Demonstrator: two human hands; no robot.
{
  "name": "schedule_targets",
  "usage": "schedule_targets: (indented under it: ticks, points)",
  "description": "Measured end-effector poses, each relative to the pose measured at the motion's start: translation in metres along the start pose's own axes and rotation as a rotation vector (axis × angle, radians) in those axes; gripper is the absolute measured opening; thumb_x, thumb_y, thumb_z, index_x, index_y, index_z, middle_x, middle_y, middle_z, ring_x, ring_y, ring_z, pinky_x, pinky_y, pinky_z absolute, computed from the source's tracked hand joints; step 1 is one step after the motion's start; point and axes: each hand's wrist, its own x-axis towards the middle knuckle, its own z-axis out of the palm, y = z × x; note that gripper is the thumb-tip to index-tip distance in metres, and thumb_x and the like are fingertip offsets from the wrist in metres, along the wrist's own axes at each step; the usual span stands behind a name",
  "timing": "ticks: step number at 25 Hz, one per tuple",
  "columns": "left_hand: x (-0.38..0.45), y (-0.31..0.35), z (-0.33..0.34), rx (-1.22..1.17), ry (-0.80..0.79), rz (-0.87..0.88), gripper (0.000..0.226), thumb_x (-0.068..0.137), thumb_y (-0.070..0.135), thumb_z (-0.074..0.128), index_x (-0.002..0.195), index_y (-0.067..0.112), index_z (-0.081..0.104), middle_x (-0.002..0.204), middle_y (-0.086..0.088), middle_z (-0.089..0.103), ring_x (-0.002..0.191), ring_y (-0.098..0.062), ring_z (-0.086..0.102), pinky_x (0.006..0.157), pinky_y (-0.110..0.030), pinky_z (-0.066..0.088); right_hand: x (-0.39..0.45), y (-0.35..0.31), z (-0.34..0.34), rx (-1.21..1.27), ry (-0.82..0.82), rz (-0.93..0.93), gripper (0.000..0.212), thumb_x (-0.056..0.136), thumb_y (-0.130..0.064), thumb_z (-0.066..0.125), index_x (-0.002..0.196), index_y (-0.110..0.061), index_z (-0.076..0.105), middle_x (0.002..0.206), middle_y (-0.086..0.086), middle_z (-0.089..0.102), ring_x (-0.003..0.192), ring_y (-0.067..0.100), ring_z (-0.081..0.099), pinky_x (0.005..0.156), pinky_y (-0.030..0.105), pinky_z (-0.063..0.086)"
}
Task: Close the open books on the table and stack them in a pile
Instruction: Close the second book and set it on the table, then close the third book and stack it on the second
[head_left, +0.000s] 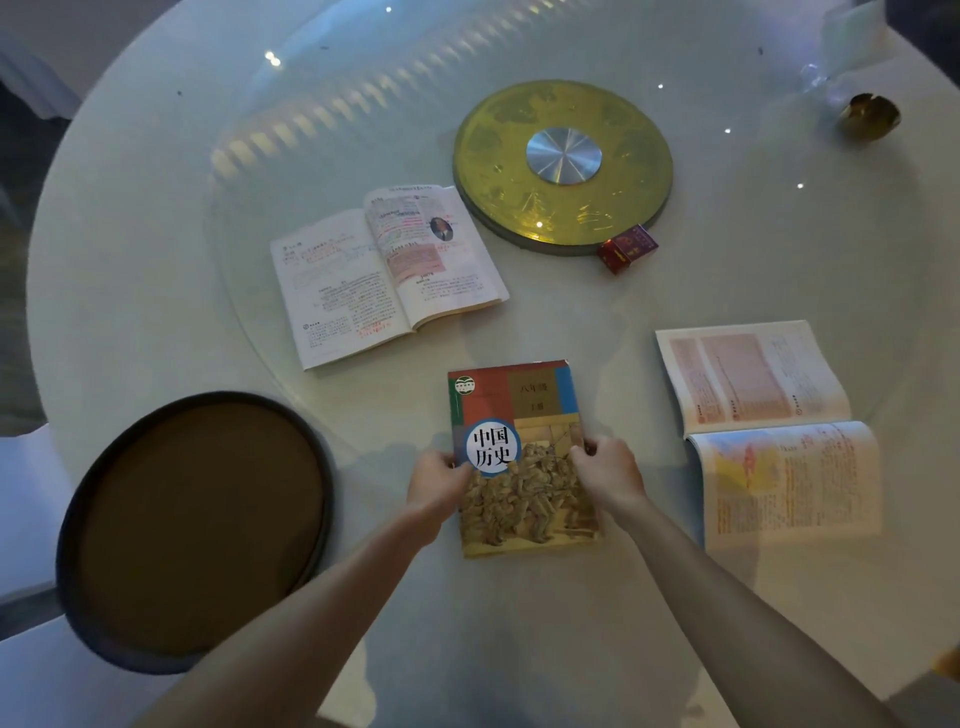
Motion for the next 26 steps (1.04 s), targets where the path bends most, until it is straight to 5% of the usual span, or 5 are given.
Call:
schedule_targets:
  ticks: [9,12,15,20,26]
  points:
    - [0.000,0.009,0.012,-0.114,-0.007,-0.014,0.019,0.089,0.017,0.065,0.103,0.010,0.076,0.078,-0.003,0.069,0.061,-0.009,0.056,0.038,-0.012,0.039,-0.003,0.003,-0.007,0.083,-0.004,-0.055,0.019,0.093,-0.025,0.058,0.089,-0.015,0.073,0.097,0.008,0.073,0.085,0.023,0.070,0.073,0.039,0.060]
    - [0.005,0.022,0.009,-0.084,0.041,-0.030,0.023,0.088,0.026,0.065,0.107,0.013,0.068,0.092,-0.007,0.069,0.074,-0.013,0.062,0.053,-0.016,0.050,-0.009,0.002,-0.015,0.265,-0.072,-0.033,0.025,0.096,-0.027,0.061,0.115,-0.015,0.072,0.109,0.004,0.075,0.101,0.023,0.071,0.086,0.043,0.061]
    - [0.016,0.049,0.023,0.078,0.206,0.114,0.053,0.071,0.045,0.065,0.116,0.018,0.059,0.110,-0.006,0.065,0.099,-0.023,0.066,0.079,-0.039,0.059,-0.012,0.012,-0.037,0.339,0.004,-0.013,0.050,0.098,-0.030,0.063,0.144,-0.009,0.056,0.133,0.006,0.065,0.123,0.024,0.062,0.101,0.036,0.051]
    - [0.004,0.125,0.110,0.057,-0.192,0.236,0.034,0.088,0.024,0.070,0.118,0.008,0.065,0.100,-0.007,0.069,0.079,-0.016,0.064,0.063,-0.026,0.052,-0.015,0.083,-0.102,0.567,0.403,0.090,0.026,0.094,-0.031,0.068,0.112,-0.013,0.072,0.106,0.005,0.075,0.103,0.024,0.069,0.092,0.039,0.053]
    - [-0.030,0.131,0.241,0.108,-0.497,0.084,0.021,0.087,0.030,0.072,0.092,0.010,0.069,0.081,-0.009,0.056,0.074,-0.021,0.056,0.067,-0.033,0.049,-0.009,0.185,-0.176,0.592,0.596,0.257,0.064,0.084,-0.044,0.074,0.134,-0.008,0.058,0.127,0.002,0.063,0.118,0.021,0.061,0.103,0.045,0.052]
